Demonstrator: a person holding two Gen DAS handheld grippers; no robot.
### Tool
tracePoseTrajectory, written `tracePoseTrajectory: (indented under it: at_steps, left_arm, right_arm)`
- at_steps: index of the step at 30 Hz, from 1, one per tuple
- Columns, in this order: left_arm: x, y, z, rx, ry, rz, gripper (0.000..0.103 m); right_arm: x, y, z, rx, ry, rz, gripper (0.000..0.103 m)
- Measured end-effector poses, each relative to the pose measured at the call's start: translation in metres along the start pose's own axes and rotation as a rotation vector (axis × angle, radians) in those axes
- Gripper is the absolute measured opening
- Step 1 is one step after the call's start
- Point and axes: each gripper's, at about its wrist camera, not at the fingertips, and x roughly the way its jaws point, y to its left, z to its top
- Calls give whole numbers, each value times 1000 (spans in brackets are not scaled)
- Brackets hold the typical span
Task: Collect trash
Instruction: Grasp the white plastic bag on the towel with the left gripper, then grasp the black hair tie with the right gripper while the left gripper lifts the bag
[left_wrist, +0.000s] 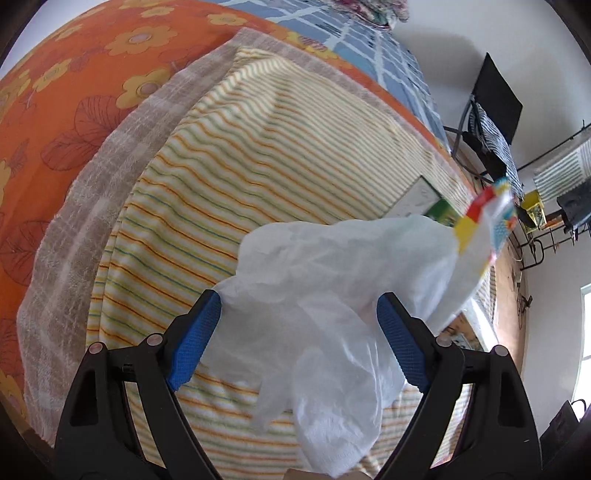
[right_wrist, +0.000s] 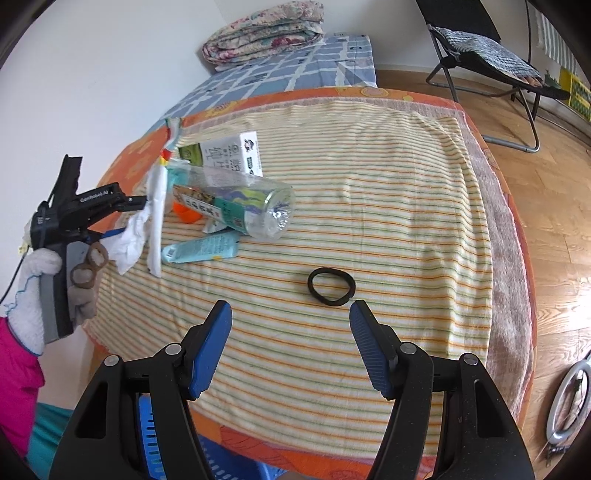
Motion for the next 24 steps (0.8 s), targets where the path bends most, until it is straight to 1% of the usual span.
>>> tracePoseTrajectory:
  at_steps: [1,3,5,6,8,9,11,12,14,16,20,24]
  left_arm:
    - [3,1,1,1,2,0,89]
    - [5,-1,1,14,-1,12,85]
    - [7,-5,0,42,-6,47,75]
    - [8,-6,-1,52,-9,57,73]
    - [8,-7,-2,70,-16,73,62]
    - [8,-6,-2,76,-18,82,60]
    - [7,-4,-2,82,-22,90,47]
    - [5,-1,-2,81,-22,91,44]
    - [3,5,-2,66,-20,82,33]
    - [2,10,0,49,-20,73,26]
    - [-2,14,1,48,-21,64,18]
    - [-9,17,1,48,-34,56,14]
  right_arm:
    - [3,-1,1,-6,4,-7,66]
    - [9,-2,1,-20,14,-22,66]
    - [15,-5,2,-30,20,-41,66]
    - [18,-7,2,-31,20,-47,66]
    - [23,-11,2,-32,28,-56,66]
    - [27,-13,2,-33,35,-58,66]
    - [32,-15,2,-40,42,-64,66]
    - [35,-15,2,-46,49,-68,66]
    - [39,-16,2,-51,55,-73,66]
    - [44,-16,4,-58,60,-87,66]
    - [53,-14,8,-86,63,-105,66]
    - [63,-7,9,-131,79,-125,66]
